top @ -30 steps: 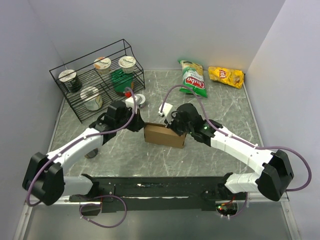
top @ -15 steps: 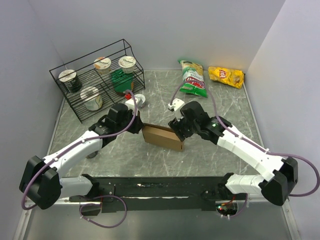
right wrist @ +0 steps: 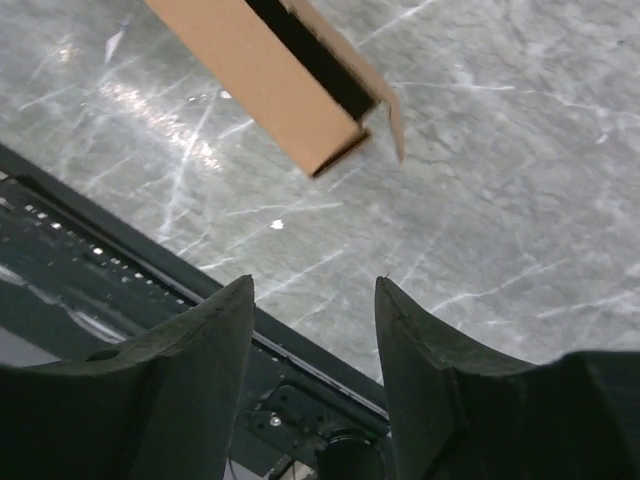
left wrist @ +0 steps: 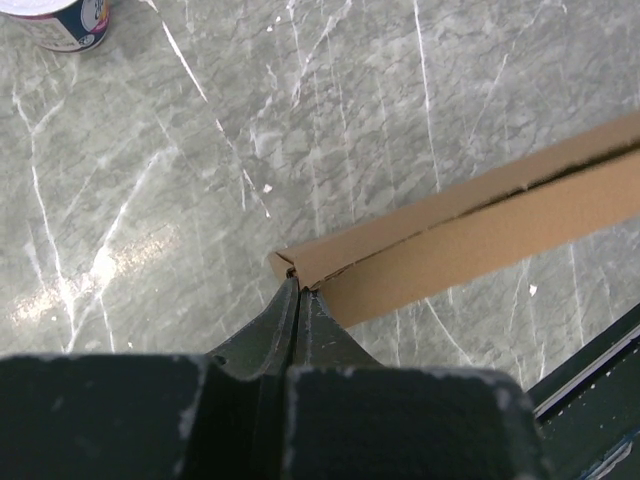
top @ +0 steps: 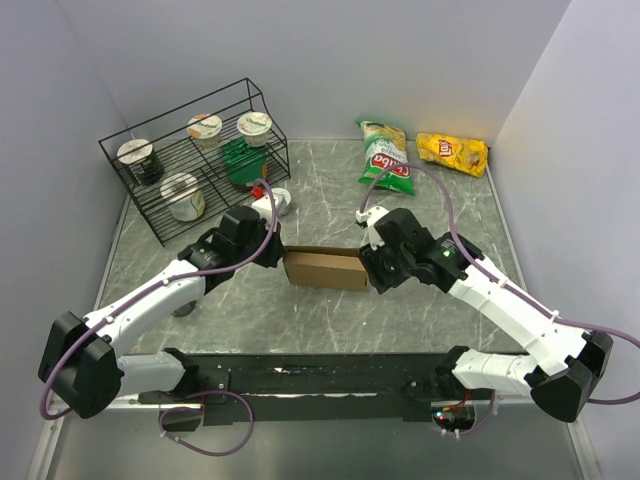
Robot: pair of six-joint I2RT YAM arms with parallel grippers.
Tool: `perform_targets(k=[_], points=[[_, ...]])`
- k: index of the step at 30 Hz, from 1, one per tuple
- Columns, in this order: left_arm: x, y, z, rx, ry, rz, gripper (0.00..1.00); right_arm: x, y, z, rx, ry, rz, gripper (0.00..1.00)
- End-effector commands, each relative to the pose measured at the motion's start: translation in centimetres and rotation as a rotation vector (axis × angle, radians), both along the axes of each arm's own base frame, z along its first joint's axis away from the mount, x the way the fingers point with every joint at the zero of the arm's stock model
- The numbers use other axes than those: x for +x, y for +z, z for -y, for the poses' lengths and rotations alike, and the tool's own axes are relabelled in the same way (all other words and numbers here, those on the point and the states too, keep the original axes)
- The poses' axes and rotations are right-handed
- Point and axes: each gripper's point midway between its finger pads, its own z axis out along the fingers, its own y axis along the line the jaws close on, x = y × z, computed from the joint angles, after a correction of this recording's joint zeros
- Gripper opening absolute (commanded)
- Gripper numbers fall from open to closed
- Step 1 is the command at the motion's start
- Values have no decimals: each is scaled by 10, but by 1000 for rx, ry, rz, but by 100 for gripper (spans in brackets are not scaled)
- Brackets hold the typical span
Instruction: Fold the paper box
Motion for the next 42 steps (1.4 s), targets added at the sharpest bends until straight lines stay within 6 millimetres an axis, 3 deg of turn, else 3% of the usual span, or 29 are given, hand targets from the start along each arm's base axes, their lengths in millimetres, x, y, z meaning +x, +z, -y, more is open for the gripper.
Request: perform_targets(k=[1,8,13,16,21,27,31,42], points=[[-2,1,-3,53,0,-7,1,20,19,6,-7,-63,111,54],[-4,-2,5,57,-24,-48,1,52,26,-5,26,-47,170,45],[-5,1,10,35,-35,-69,1,77,36,5,40,-71,237,45],[-4,1,11,37,-42,-68,1,87,44,0,68,-30,263,43],[-2,2,11,53,-39,-74,1,76,40,-19,118,99,196,38],[-1,1,12,57,-41,-80,1,55,17,-14,94,124,111,37],[-1,2,13,53,-47,-79,1,59,1,0,24,71,101,38],[-2,3,11,64,-44,-79,1,74,-8,-2,-4,52,125,40]])
